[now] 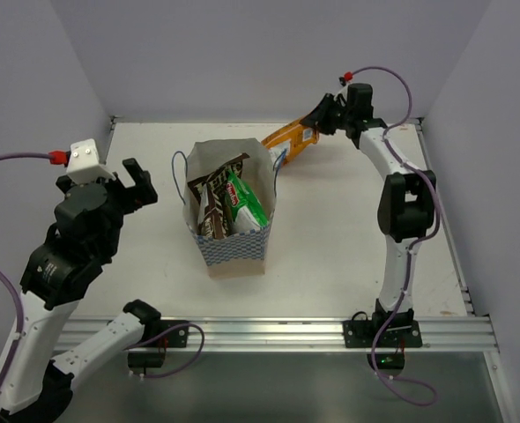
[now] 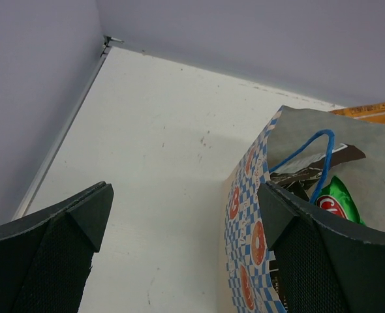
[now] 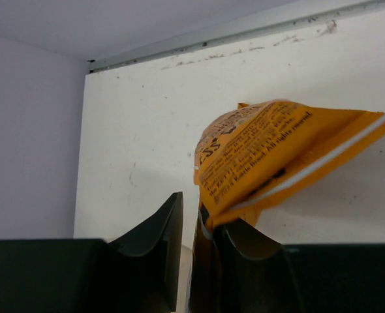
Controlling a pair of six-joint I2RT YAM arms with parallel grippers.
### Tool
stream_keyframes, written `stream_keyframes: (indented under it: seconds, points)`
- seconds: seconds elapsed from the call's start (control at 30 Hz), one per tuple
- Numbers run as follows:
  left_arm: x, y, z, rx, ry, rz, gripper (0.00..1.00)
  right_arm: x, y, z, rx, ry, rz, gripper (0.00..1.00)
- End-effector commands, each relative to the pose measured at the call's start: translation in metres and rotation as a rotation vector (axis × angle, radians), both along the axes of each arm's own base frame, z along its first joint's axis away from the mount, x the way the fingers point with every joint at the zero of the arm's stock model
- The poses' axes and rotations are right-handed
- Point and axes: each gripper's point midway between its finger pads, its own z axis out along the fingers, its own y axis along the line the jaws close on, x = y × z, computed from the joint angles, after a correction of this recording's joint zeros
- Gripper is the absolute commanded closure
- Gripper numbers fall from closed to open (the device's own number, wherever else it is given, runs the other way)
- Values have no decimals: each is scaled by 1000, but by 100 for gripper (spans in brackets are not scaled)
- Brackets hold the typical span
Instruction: Take the snacks out of the paper bag
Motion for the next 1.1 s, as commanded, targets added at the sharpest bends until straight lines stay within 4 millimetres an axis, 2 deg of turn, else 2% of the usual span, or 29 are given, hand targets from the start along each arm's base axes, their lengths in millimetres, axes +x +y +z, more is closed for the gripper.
stream_keyframes:
  seconds: [0.0,0.07,0.13,0.17,0.2,0.23,0.27,0.3,0.33,0.37,0.4,0.43,0.47,0.53,0.57,0.67,0.7,0.77,0.8,0.83,0.87,0.9,0.93,0.97,1.03,1.07]
  points:
    - [2,-5,-1,-24,6,-13,0,11,-12,-27,27,58,-4,73]
    - [4,-8,-4,-21,15,-22,0,8,-21,-46,6,121,-15,60]
    - [4,-10,-6,-17,22,-31,0,5,-29,-53,-28,144,-21,56]
    - [4,-10,-6,-15,23,-35,0,-1,-36,-58,-55,185,-45,50]
    - [5,-11,-6,-13,24,-40,0,-1,-47,-59,-100,190,-94,45]
    - [5,-11,-6,-7,24,-44,0,-6,-56,-46,-135,171,-117,40]
    - [6,-12,-6,-1,27,-49,0,-14,-64,-44,-175,191,-146,28]
    - [6,-12,-7,3,28,-51,0,-15,-81,-40,-246,189,-224,23]
    - [7,-13,-7,9,27,-56,0,-19,-92,-31,-301,177,-249,18]
    - [8,-14,-7,15,28,-60,0,-32,-102,-11,-343,179,-282,13]
    - [9,-15,-6,17,26,-66,0,-38,-112,1,-394,158,-299,6]
    - [10,-16,-5,23,23,-75,0,-42,-126,16,-448,141,-353,5]
    - [10,-17,-5,25,21,-79,0,-59,-132,44,-468,116,-370,4]
    - [12,-21,-3,25,18,-98,0,-77,-140,77,-515,50,-374,2]
    - [13,-23,-3,23,18,-106,0,-95,-138,116,-507,-35,-374,2]
    - [15,-29,-3,23,16,-139,0,-129,-114,168,-550,-207,-293,2]
    - [15,-32,-3,21,18,-153,0,-154,-93,201,-568,-318,-236,2]
    - [14,-33,0,20,13,-164,0,-180,-70,232,-589,-431,-189,2]
    - [12,-32,3,18,7,-164,0,-207,-43,256,-583,-532,-106,2]
    - [11,-31,6,16,-4,-165,0,-219,-31,266,-573,-571,-75,2]
    - [10,-30,7,18,-10,-166,0,-239,-2,273,-540,-619,17,2]
    - [9,-30,9,32,-18,-172,0,-253,10,284,-522,-661,62,2]
    - [7,-29,12,36,-29,-179,0,-262,22,286,-514,-676,100,2]
    - [6,-29,12,43,-30,-185,0,-279,45,287,-505,-710,180,2]
    - [3,-27,15,54,-37,-190,0,-290,69,282,-514,-716,256,2]
    - [1,-28,15,58,-36,-202,0,-305,87,288,-493,-738,308,2]
